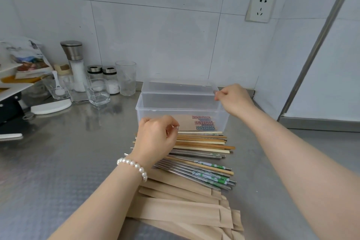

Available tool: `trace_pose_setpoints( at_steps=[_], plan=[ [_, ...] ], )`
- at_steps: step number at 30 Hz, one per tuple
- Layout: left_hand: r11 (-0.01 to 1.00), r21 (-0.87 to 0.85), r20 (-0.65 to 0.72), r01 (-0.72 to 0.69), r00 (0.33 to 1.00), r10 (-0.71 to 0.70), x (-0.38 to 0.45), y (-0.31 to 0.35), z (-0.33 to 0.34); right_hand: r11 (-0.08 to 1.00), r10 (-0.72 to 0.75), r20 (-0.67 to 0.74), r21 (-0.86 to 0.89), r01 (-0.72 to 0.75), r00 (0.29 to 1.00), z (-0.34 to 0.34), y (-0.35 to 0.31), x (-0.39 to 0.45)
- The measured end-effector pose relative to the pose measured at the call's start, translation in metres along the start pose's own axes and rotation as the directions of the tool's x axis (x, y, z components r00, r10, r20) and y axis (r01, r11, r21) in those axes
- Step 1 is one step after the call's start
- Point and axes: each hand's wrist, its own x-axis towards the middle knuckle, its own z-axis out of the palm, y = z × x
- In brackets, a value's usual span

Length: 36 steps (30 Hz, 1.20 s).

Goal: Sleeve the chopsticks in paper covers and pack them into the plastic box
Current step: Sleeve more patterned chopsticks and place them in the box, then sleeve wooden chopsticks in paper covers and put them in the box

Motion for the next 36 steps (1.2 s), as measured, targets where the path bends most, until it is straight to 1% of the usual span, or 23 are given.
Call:
trace_pose_setpoints(
  at_steps=[1,3,4,6,9,11,13,15,17,19,20,22,24,27,30,33,36],
  plan=[
    [1.000,-0.011,0.047,-0.008,0.999,0.008,0.000,0.000,0.000,0.998,-0.026,-0.030,0.048,0.028,0.999,-0.003,0.001,-0.008],
    [0.999,-0.028,0.180,-0.024,0.983,0.028,-0.002,0.001,0.001,0.987,-0.084,-0.030,0.132,0.088,0.996,-0.006,0.004,-0.026],
    [0.999,-0.026,0.252,-0.032,0.967,0.037,-0.003,0.004,0.002,0.978,-0.115,-0.007,0.172,0.115,0.993,-0.005,0.008,-0.036],
    [0.999,-0.015,0.372,-0.037,0.927,0.040,-0.005,0.009,0.004,0.957,-0.182,0.088,0.243,0.156,0.979,-0.001,0.014,-0.055],
    [0.999,-0.046,0.472,0.008,0.881,0.015,-0.007,0.018,0.006,0.934,-0.237,0.232,0.322,0.155,0.943,0.009,0.027,-0.072],
    [0.993,-0.105,0.518,0.061,0.855,0.002,-0.008,0.023,0.007,0.920,-0.241,0.281,0.372,0.125,0.929,0.011,0.036,-0.078],
    [0.978,-0.178,0.567,0.108,0.824,0.012,-0.008,0.029,0.002,0.916,-0.246,0.331,0.386,0.108,0.911,0.008,0.043,-0.081],
    [0.961,-0.232,0.655,0.148,0.755,0.042,-0.008,0.034,-0.005,0.919,-0.265,0.382,0.379,0.111,0.885,0.003,0.049,-0.083],
    [0.960,-0.238,0.753,0.150,0.653,0.085,-0.009,0.038,-0.012,0.924,-0.271,0.414,0.365,0.114,0.869,-0.001,0.054,-0.085],
    [0.966,-0.212,0.827,0.146,0.553,0.098,-0.010,0.041,-0.016,0.939,-0.258,0.446,0.326,0.112,0.857,-0.002,0.057,-0.086],
    [0.972,-0.191,0.852,0.140,0.516,0.093,-0.010,0.042,-0.017,0.946,-0.247,0.456,0.304,0.112,0.855,-0.003,0.059,-0.085],
    [0.989,-0.117,0.877,0.095,0.477,0.058,-0.012,0.044,-0.015,0.963,-0.212,0.451,0.248,0.107,0.867,-0.003,0.062,-0.083],
    [0.999,-0.039,0.885,0.035,0.466,0.018,-0.014,0.045,-0.013,0.982,-0.157,0.417,0.163,0.097,0.895,-0.005,0.066,-0.079],
    [1.000,0.017,0.878,-0.015,0.478,-0.008,-0.015,0.045,-0.009,0.993,-0.108,0.381,0.089,0.080,0.918,-0.008,0.070,-0.077],
    [0.999,0.039,0.850,-0.027,0.526,-0.019,-0.015,0.041,-0.002,0.994,-0.097,0.369,0.079,0.073,0.924,-0.006,0.071,-0.076],
    [1.000,0.015,0.805,0.013,0.594,-0.020,-0.015,0.036,0.004,0.992,-0.098,0.347,0.114,0.062,0.933,-0.003,0.071,-0.076],
    [0.999,-0.019,0.772,0.043,0.636,-0.013,-0.015,0.031,0.007,0.986,-0.117,0.340,0.150,0.069,0.933,0.001,0.071,-0.077]
  ],
)
